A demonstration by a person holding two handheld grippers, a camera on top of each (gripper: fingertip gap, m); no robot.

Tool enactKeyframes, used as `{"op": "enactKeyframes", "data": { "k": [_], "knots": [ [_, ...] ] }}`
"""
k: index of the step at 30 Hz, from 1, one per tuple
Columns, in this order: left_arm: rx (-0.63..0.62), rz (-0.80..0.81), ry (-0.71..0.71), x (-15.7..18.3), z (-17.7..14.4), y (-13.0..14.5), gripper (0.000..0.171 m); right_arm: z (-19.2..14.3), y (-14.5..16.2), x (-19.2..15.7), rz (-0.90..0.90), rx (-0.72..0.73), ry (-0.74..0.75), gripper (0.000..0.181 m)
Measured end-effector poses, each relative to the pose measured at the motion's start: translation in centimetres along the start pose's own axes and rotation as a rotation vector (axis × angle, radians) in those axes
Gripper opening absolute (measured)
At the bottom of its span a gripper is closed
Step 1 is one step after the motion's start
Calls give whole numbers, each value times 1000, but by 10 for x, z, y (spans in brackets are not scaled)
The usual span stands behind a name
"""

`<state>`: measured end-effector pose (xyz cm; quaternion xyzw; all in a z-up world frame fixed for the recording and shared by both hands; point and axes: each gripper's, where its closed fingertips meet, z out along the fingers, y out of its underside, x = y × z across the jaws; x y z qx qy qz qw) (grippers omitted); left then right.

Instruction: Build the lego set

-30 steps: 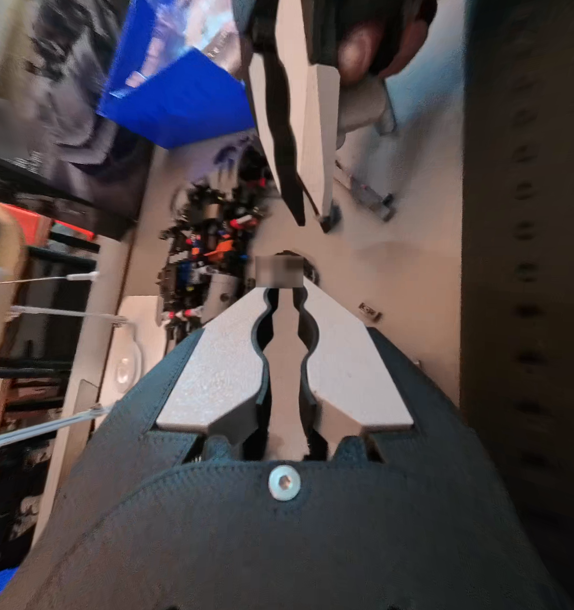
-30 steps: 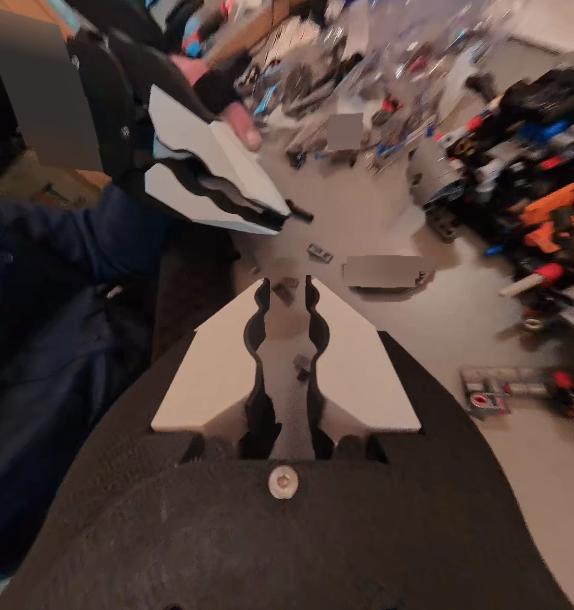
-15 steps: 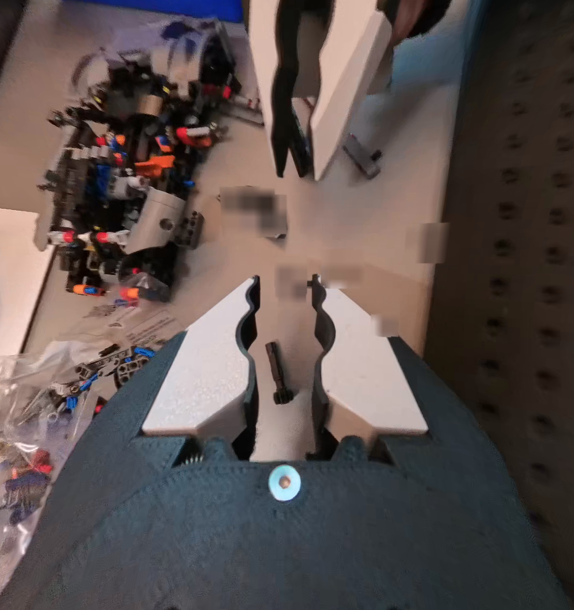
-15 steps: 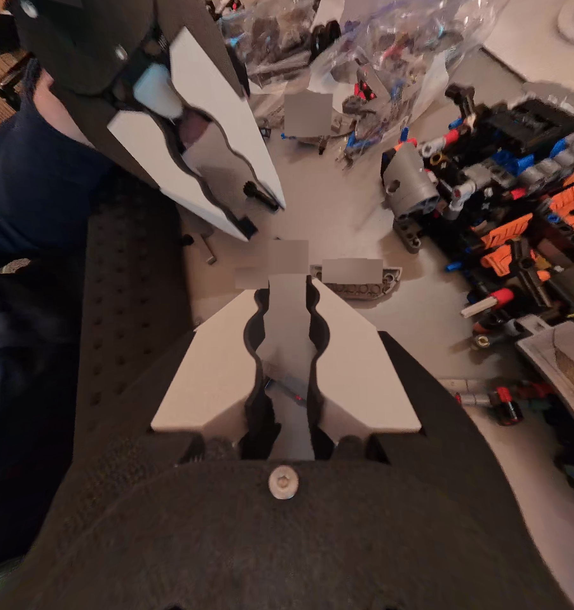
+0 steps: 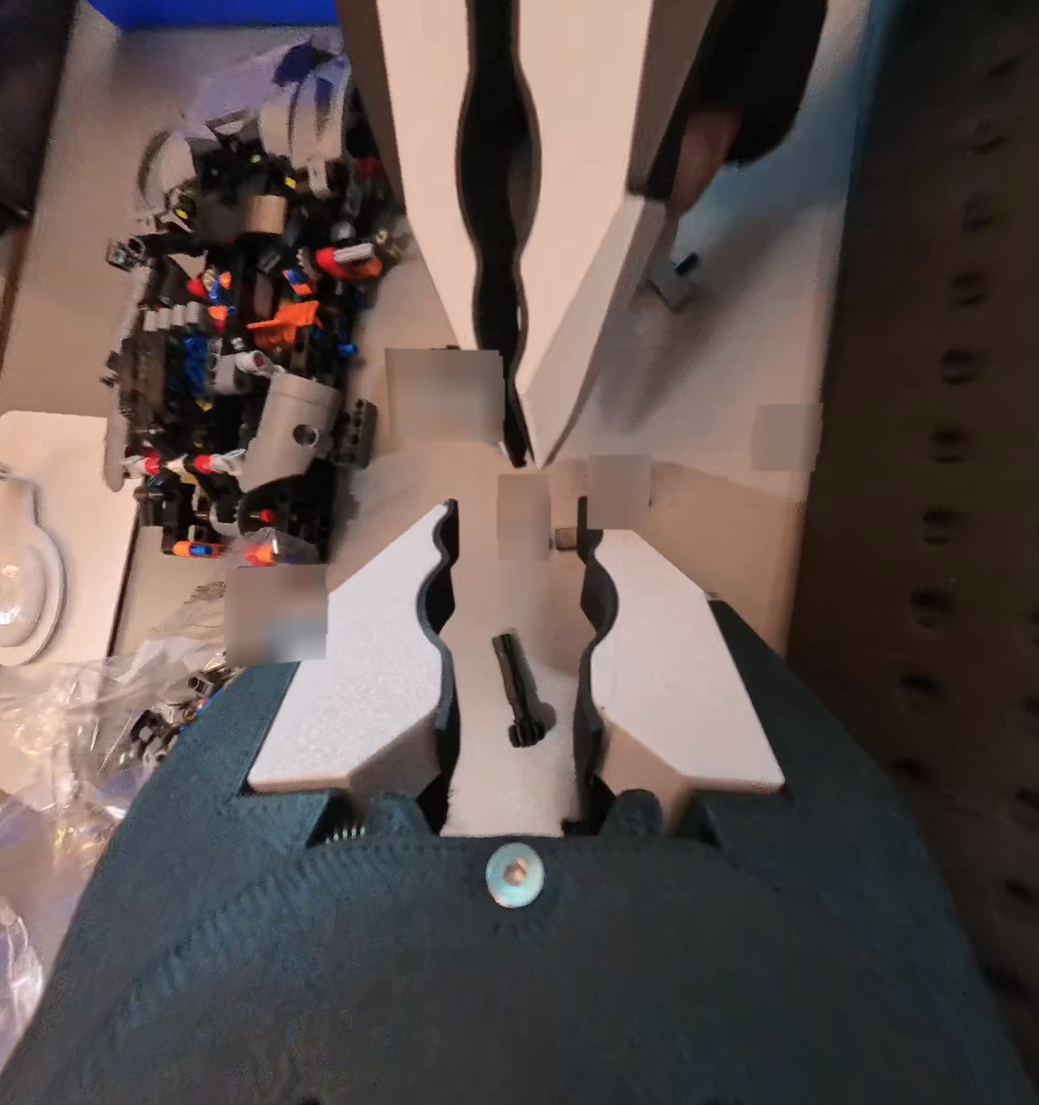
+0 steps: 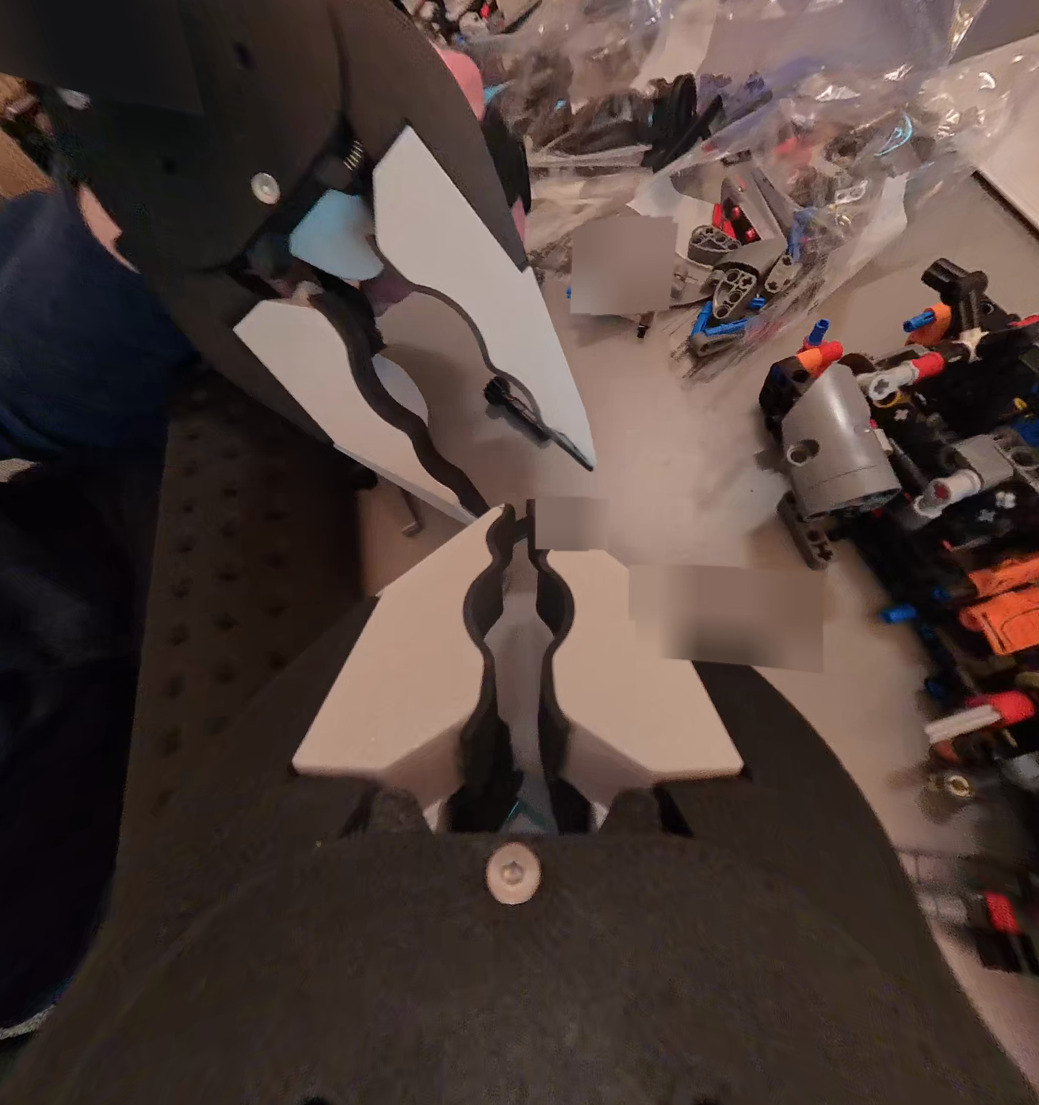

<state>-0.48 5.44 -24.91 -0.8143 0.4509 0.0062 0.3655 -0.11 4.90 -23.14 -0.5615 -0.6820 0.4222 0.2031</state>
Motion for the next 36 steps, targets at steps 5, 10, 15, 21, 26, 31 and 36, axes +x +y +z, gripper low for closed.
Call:
{"op": "enactKeyframes", "data": {
  "k": [5, 10, 15, 21, 26, 31, 36],
  "knots": [
    [-97, -73, 45, -1, 10, 23, 26, -3, -5, 9, 38, 20, 8, 9],
    [-93, -144, 122, 7, 19, 20, 6, -6, -2, 12, 62, 27, 17, 9],
    [-60, -182, 106, 1, 17, 17, 6, -13, -4, 19, 58, 49, 52, 10],
    [333, -355, 201, -12, -22, -34, 5, -31, -23, 2, 53, 197, -56, 16],
    [432, -366, 266, -7, -34, -47, 6, -33, -27, -7, 0, 218, -83, 8],
    [577, -418, 328, -10, -54, -64, 5, -50, -47, -20, -48, 333, -116, 5],
    [637, -480, 399, -10, -64, -70, 5, -56, -53, -26, -244, 340, 25, 6]
  ]
}}
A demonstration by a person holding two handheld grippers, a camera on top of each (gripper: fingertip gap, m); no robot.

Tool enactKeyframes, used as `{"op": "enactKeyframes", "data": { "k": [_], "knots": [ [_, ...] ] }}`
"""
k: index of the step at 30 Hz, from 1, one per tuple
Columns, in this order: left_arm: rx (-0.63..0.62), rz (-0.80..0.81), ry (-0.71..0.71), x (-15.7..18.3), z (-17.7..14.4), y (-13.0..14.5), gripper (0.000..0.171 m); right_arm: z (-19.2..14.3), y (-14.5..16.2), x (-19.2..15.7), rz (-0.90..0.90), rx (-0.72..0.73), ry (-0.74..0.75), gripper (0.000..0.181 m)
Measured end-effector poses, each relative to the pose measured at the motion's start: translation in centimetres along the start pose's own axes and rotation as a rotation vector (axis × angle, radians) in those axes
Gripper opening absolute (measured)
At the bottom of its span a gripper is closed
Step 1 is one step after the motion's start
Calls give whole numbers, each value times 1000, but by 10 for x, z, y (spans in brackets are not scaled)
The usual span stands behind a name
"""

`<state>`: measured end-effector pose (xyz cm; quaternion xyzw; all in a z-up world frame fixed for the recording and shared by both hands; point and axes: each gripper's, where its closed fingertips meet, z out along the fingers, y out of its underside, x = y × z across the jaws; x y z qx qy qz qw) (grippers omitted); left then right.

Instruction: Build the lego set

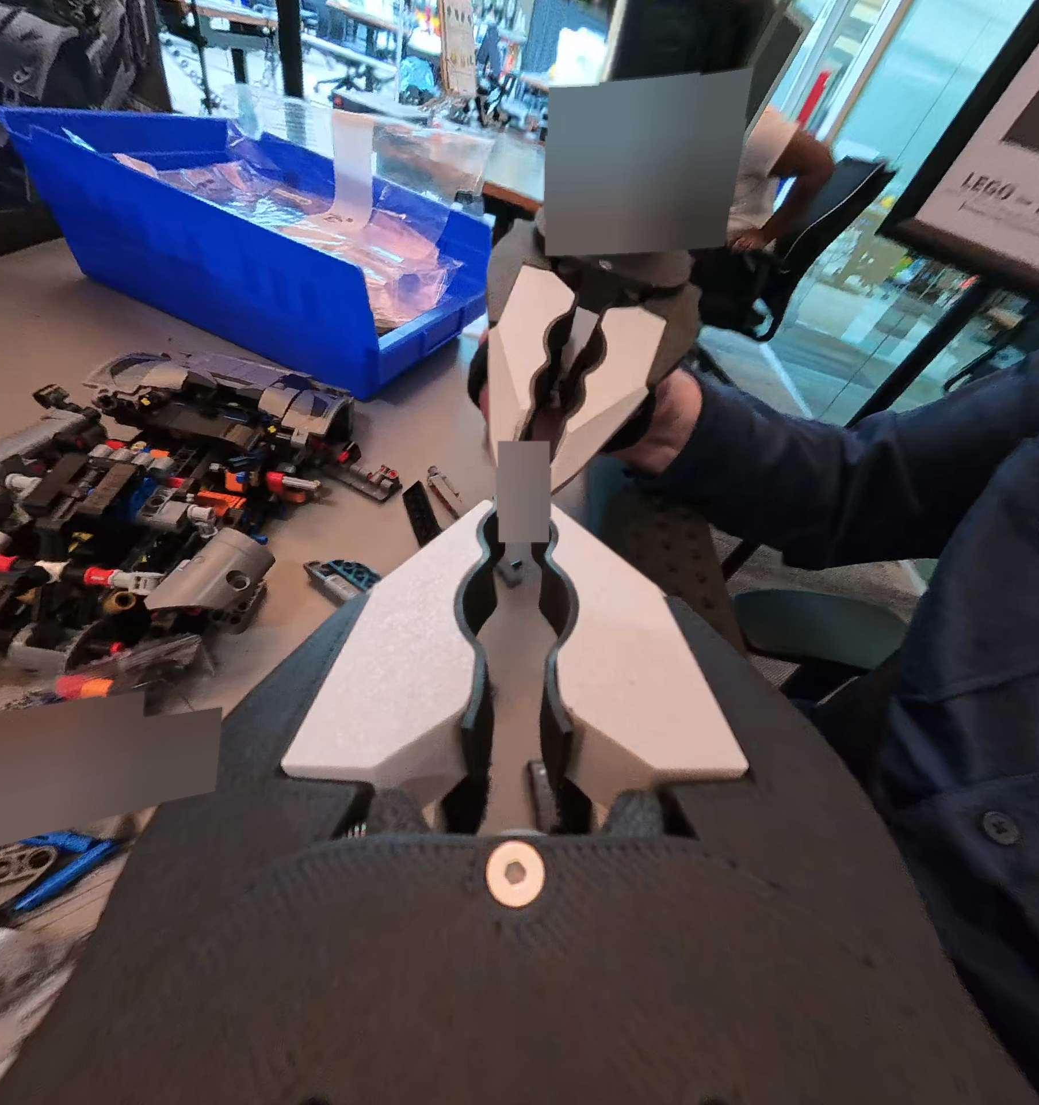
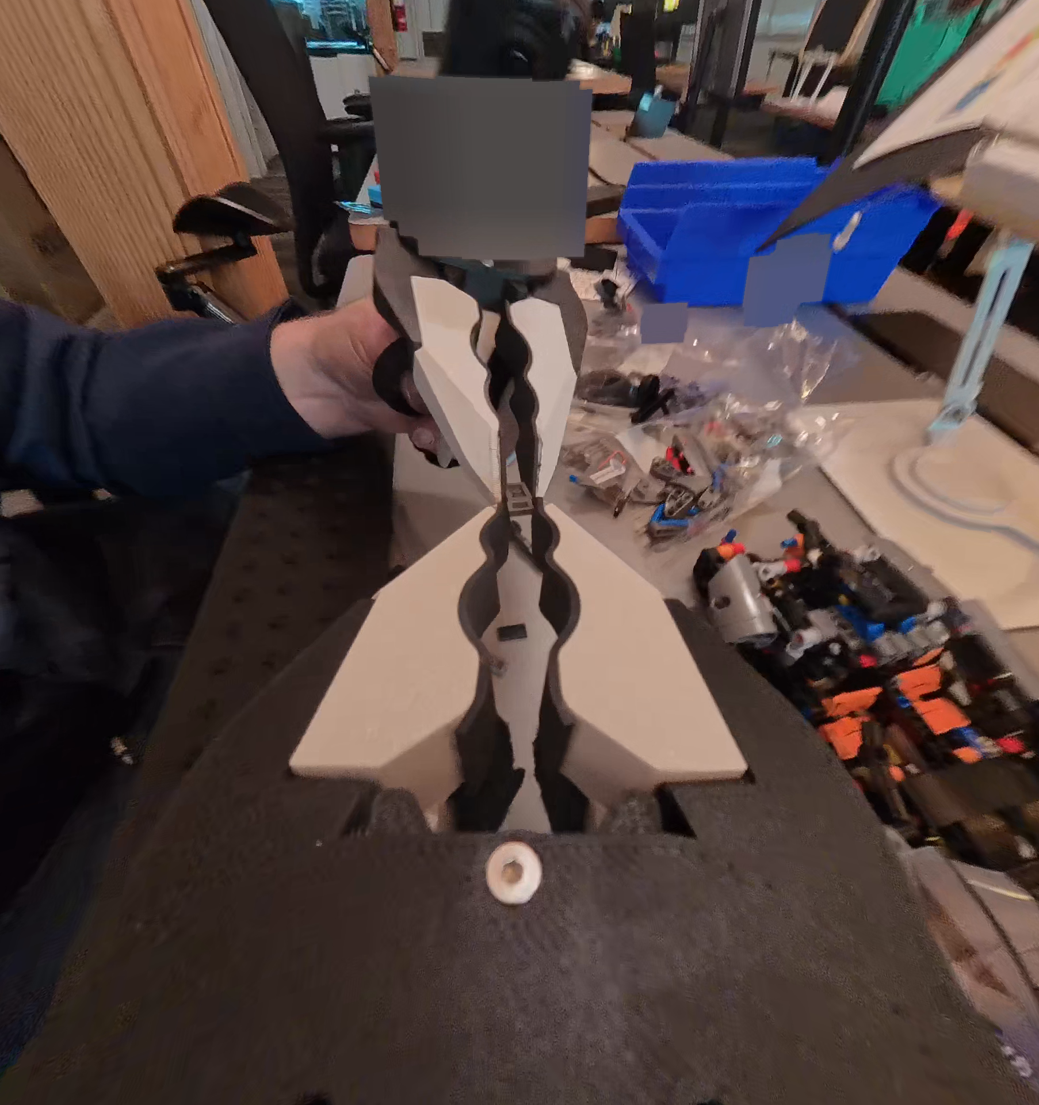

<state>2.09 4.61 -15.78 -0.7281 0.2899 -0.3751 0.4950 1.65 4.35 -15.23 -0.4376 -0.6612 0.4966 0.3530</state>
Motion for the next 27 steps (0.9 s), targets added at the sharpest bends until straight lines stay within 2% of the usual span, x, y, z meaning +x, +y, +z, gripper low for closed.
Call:
{"op": "enactKeyframes", "data": {
  "k": [4, 6, 7, 8, 9, 14, 17, 20, 24, 27],
  "knots": [
    [66, -126, 73, 3, 0, -6, 5, -2, -3, 0, -184, -41, 116, 6],
    [186, -215, 151, 5, -10, -22, 5, 0, 5, 3, -279, -113, 183, 5],
    [198, -248, 153, 1, -13, -22, 4, 2, 6, 0, -315, -128, 191, 5],
    [143, -234, 125, -2, -9, -13, 5, 4, 2, -6, -311, -109, 169, 5],
    [91, -206, 96, -1, -3, -6, 5, 4, 3, -5, -284, -105, 156, 6],
    [116, -220, 96, -6, -8, -8, 5, -9, 4, 11, -53, -36, 92, 6],
    [136, -286, 150, -6, -9, -8, 5, -1, 29, 6, 31, -149, 1, 6],
    [173, -351, 215, -5, -13, -12, 5, 5, 47, 0, 33, -243, -27, 6],
    [146, -358, 193, -8, -10, -6, 5, 5, 55, 2, 81, -268, -41, 6],
    [40, -306, 74, -19, -5, 11, 5, 4, 57, 4, 116, -266, -47, 6]
  ]
}}
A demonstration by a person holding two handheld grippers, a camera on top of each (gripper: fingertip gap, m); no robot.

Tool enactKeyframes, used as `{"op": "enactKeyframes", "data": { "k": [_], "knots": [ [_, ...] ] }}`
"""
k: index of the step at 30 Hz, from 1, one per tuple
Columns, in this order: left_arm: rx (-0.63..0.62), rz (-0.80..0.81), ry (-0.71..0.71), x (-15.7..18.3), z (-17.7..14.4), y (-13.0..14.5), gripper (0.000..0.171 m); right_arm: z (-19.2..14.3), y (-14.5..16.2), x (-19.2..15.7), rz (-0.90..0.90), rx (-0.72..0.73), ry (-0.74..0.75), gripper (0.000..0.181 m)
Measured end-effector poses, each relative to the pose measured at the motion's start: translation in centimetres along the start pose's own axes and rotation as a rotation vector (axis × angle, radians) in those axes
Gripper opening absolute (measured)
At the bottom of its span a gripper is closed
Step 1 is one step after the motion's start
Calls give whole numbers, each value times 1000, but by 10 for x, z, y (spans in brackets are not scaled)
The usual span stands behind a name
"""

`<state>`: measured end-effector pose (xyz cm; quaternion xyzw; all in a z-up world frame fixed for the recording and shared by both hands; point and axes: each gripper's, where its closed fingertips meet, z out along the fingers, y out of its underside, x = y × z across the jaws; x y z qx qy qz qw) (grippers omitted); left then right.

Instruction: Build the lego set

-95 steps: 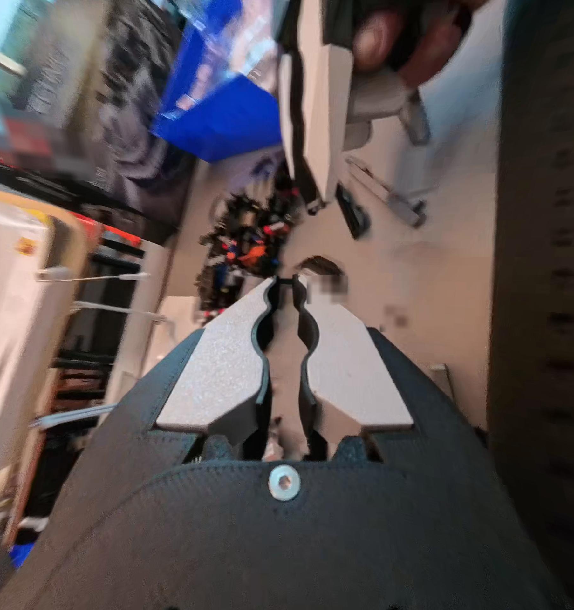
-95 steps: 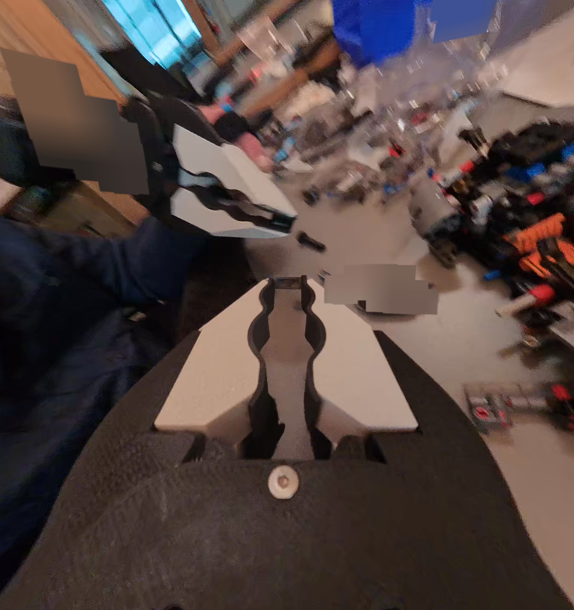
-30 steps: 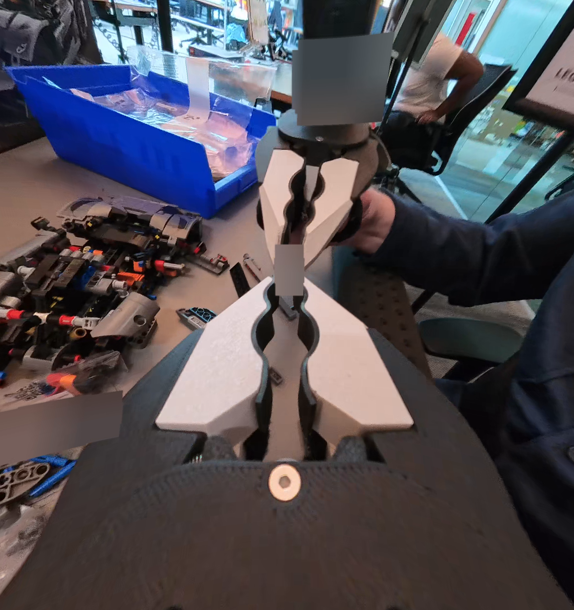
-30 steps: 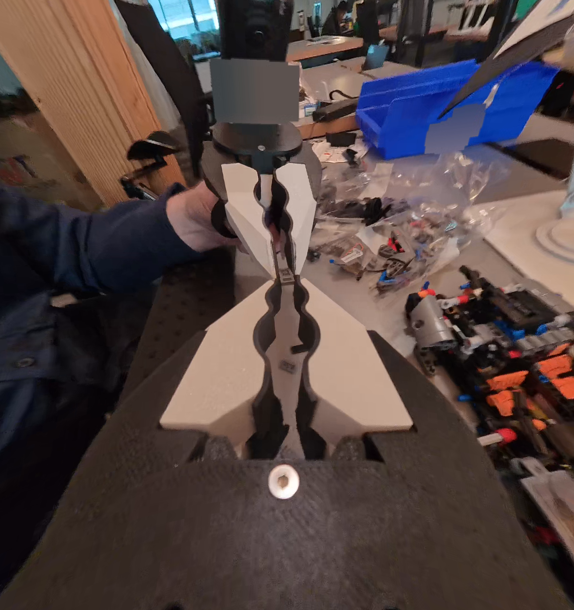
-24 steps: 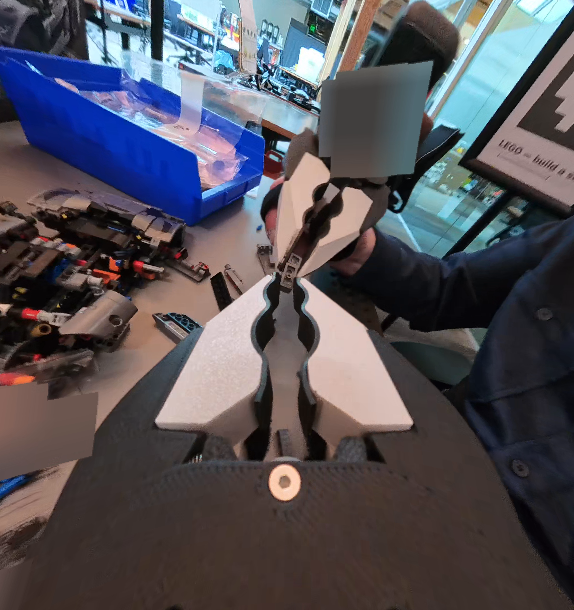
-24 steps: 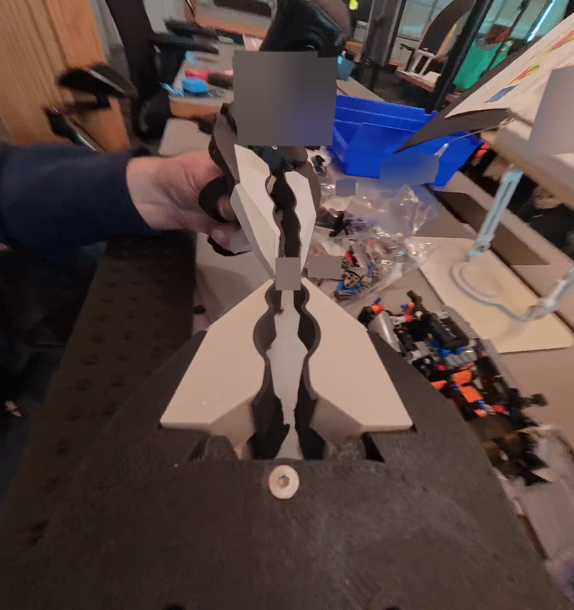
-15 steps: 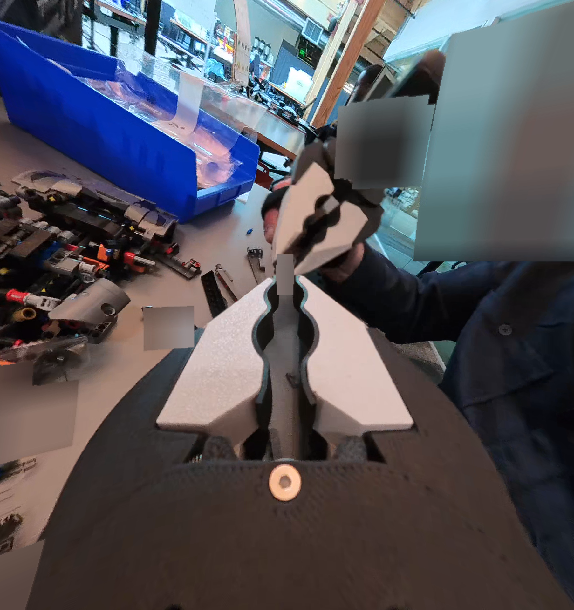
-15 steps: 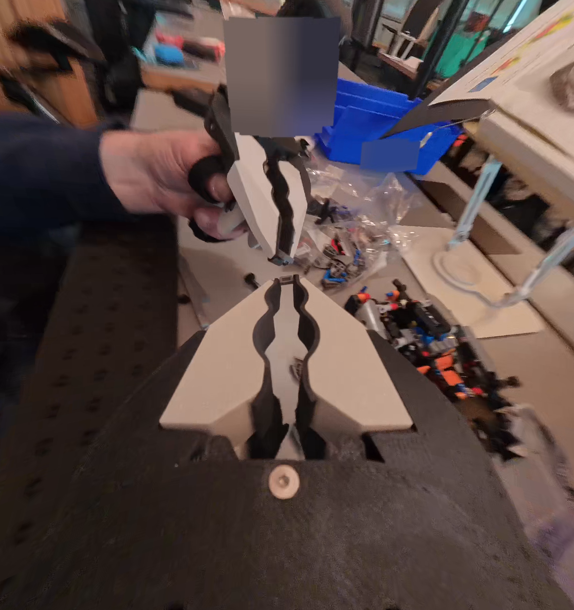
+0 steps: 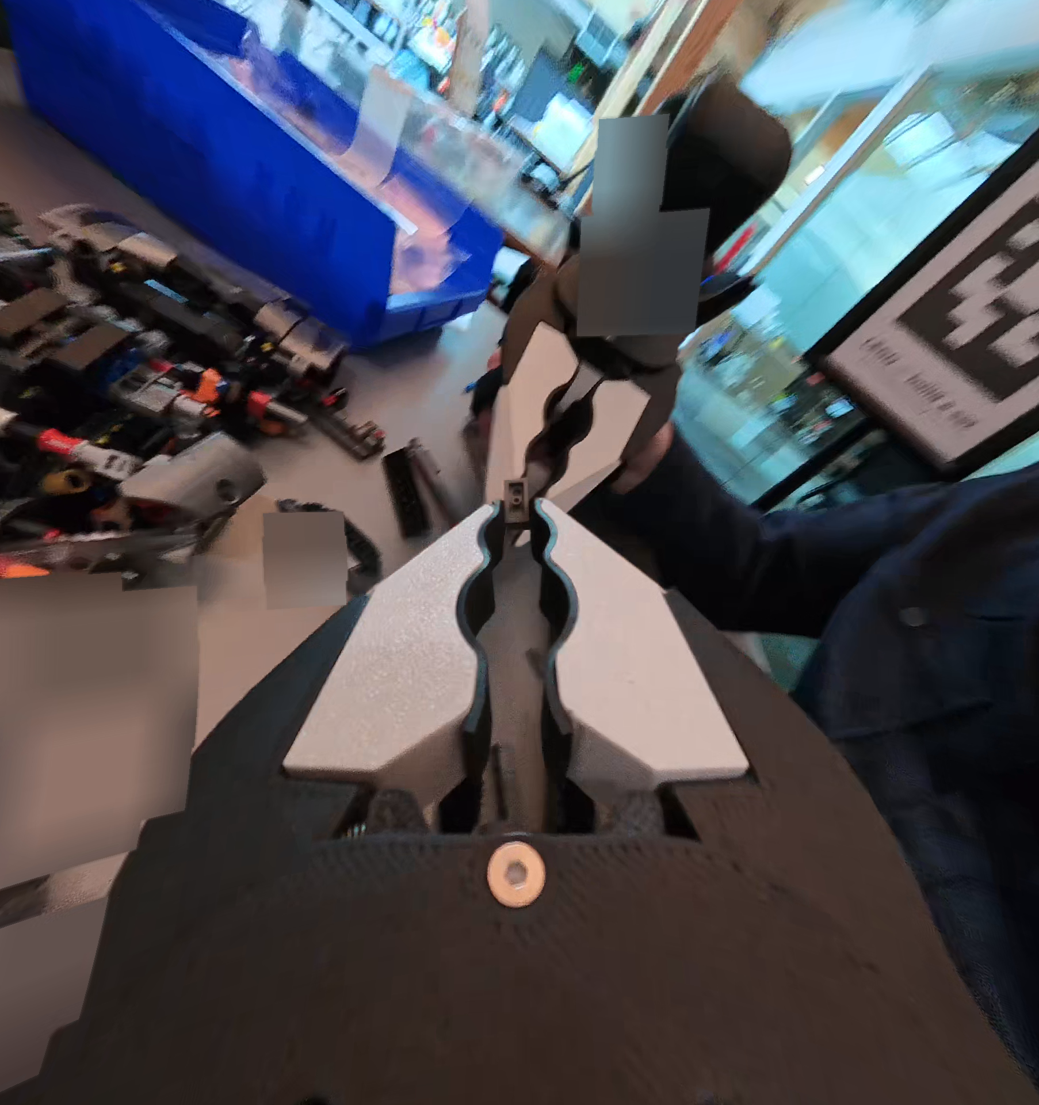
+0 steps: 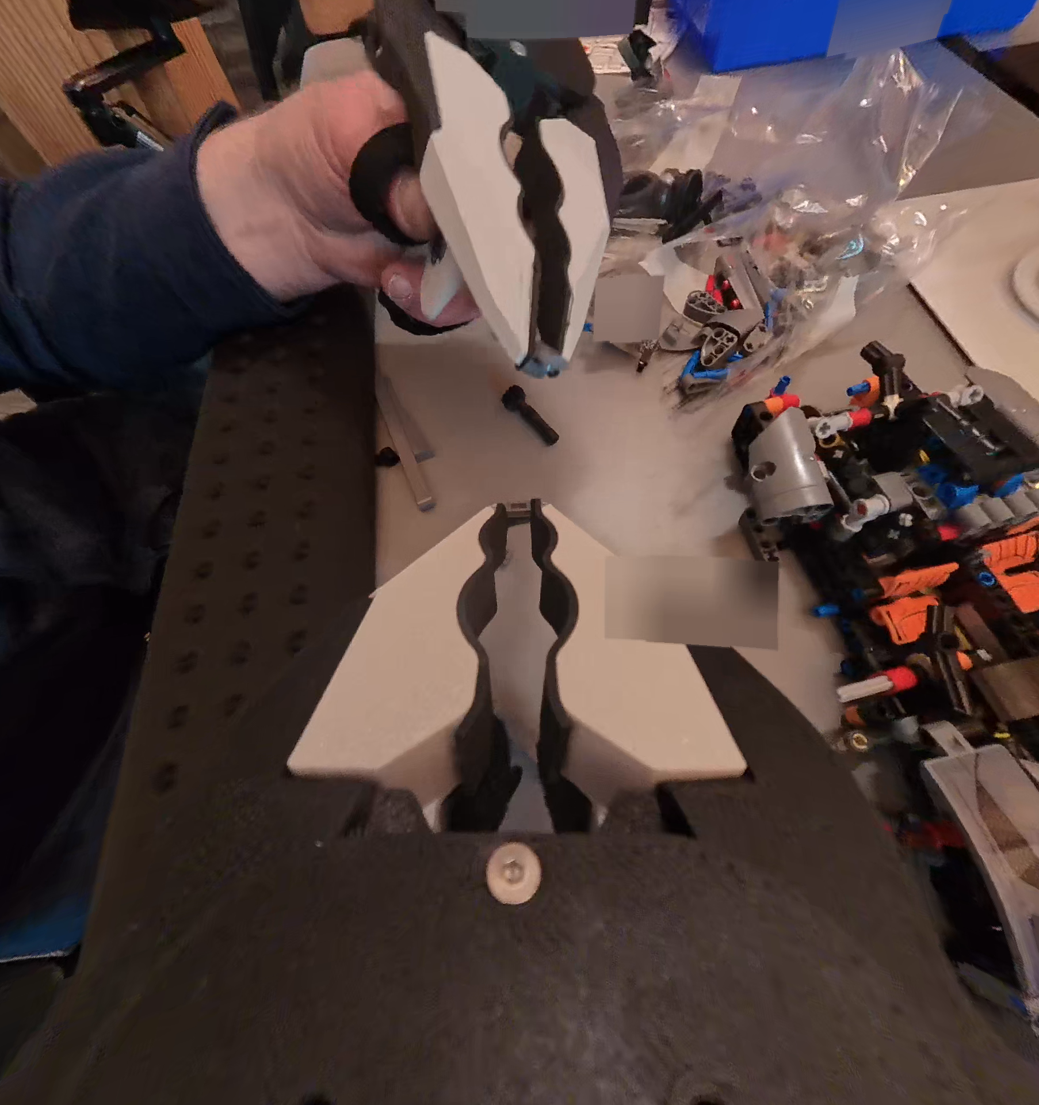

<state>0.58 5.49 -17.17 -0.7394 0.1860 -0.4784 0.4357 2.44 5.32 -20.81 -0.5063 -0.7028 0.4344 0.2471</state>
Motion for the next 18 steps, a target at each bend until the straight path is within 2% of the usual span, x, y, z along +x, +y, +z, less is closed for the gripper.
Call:
{"op": "enactKeyframes", "data": {
  "k": [2, 8, 11, 14, 17, 18],
  "knots": [
    [-98, 84, -137, -15, 1, 12, 5, -1, -2, 0, 7, 18, -7, 6],
    [-285, 177, -281, -34, 8, 40, 23, -11, -17, -1, 86, 137, -75, 6],
    [-370, 283, -395, -46, 7, 48, 29, -15, -20, 2, 160, 177, -112, 6],
    [-376, 397, -505, -53, 1, 40, 25, -11, -8, 6, 200, 123, -112, 6],
    [-366, 414, -616, -63, -21, 30, 26, 0, 10, 6, 197, 15, -98, 8],
    [-359, 413, -644, -65, -30, 27, 26, 4, 15, 7, 198, -14, -91, 14]
  ]
}}
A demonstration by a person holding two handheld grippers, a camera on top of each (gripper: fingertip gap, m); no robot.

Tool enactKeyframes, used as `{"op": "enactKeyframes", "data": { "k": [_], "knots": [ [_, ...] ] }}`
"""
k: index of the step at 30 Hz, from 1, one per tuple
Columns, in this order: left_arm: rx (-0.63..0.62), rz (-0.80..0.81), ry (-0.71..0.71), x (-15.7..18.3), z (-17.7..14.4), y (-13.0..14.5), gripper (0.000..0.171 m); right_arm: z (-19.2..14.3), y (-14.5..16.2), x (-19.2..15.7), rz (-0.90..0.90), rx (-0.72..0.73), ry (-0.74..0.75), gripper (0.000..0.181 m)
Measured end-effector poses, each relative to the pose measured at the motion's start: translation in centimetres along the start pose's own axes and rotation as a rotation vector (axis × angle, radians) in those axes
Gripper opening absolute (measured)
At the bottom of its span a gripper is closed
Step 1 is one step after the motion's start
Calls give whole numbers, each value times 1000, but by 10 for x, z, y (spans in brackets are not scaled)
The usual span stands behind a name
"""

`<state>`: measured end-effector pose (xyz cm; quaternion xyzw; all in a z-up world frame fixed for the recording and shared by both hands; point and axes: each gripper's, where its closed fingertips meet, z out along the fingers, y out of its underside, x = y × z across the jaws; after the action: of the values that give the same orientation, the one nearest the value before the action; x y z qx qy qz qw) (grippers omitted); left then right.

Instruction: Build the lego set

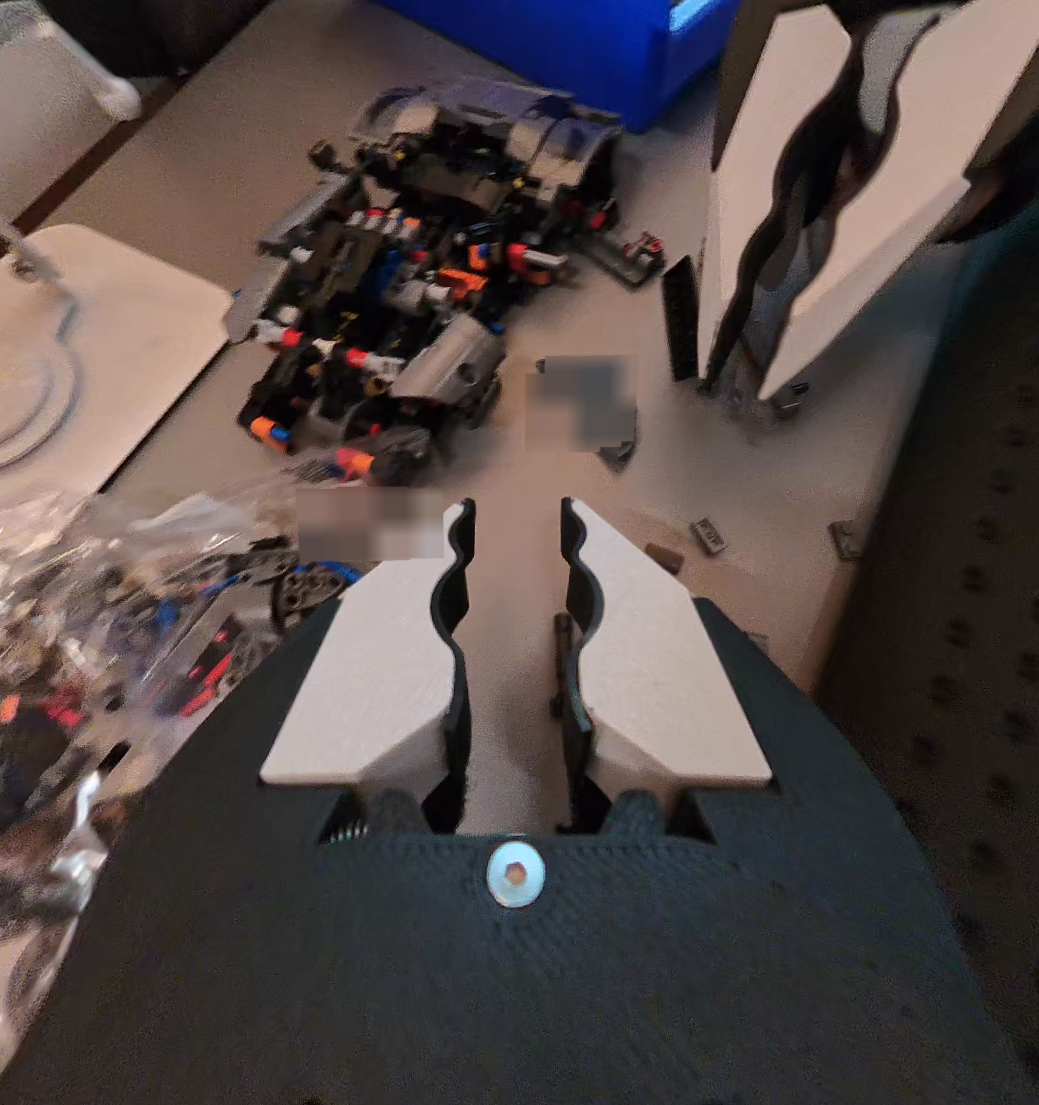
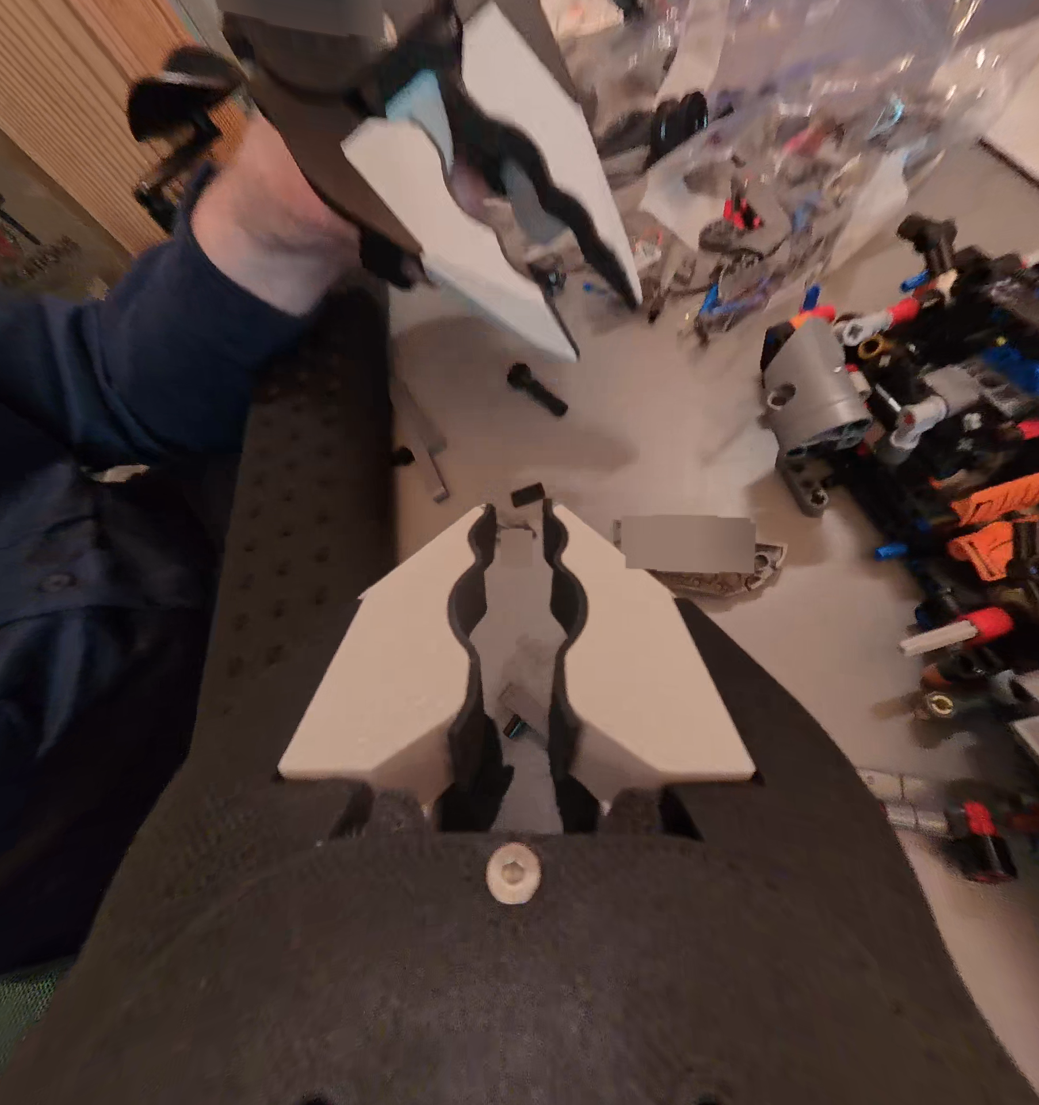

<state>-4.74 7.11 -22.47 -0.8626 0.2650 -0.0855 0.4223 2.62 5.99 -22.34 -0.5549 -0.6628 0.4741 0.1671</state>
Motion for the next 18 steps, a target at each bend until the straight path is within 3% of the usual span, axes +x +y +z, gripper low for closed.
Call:
{"op": "enactKeyframes", "data": {
  "k": [2, 7, 11, 13, 15, 18],
  "knots": [
    [-24, -32, 28, 0, -10, 8, 24, 2, 4, 5, 1, -27, 28, 26],
    [-270, -2, 62, 6, -11, 61, 25, -2, -3, 8, -31, 1, 58, 18],
    [-327, 19, 96, 15, -9, 70, 22, -2, -5, 8, -44, 10, 65, 17],
    [-328, 28, 112, 19, -6, 71, 6, 2, -7, 4, -64, 16, 54, 17],
    [-345, 52, 94, 18, -6, 72, 5, 8, -8, -1, -72, 11, 30, 18],
    [-272, 214, 44, 23, -4, 55, 5, 17, -14, -9, -61, 31, -18, 25]
  ]
}}
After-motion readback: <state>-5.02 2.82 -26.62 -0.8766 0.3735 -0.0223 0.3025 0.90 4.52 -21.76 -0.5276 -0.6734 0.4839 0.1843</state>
